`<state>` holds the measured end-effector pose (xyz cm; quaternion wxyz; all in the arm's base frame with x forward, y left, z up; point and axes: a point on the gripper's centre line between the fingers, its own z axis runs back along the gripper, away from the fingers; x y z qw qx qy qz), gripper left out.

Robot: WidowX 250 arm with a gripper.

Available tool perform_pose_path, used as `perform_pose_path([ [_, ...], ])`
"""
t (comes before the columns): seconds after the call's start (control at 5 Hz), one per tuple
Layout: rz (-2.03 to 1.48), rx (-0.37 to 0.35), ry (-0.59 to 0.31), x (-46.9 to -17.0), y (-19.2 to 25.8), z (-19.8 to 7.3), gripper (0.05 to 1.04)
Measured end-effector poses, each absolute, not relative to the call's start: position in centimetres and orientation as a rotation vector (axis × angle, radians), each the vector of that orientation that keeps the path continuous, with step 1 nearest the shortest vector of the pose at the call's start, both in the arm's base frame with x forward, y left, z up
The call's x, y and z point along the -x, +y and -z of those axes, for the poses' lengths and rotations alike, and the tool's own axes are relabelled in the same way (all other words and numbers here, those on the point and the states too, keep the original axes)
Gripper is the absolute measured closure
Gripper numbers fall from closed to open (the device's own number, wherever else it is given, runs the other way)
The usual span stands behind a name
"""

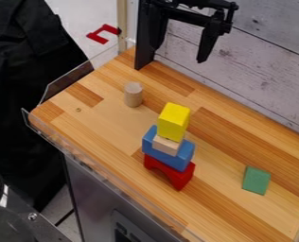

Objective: Put cylinder from top of the tower to the left of the table

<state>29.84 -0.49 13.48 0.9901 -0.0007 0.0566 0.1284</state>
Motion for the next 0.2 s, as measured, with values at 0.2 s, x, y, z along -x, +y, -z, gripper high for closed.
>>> perform_pose_path([
  [0.2, -0.258, 0.001, 0.114, -29.84, -0.49, -13.48, 0.083],
])
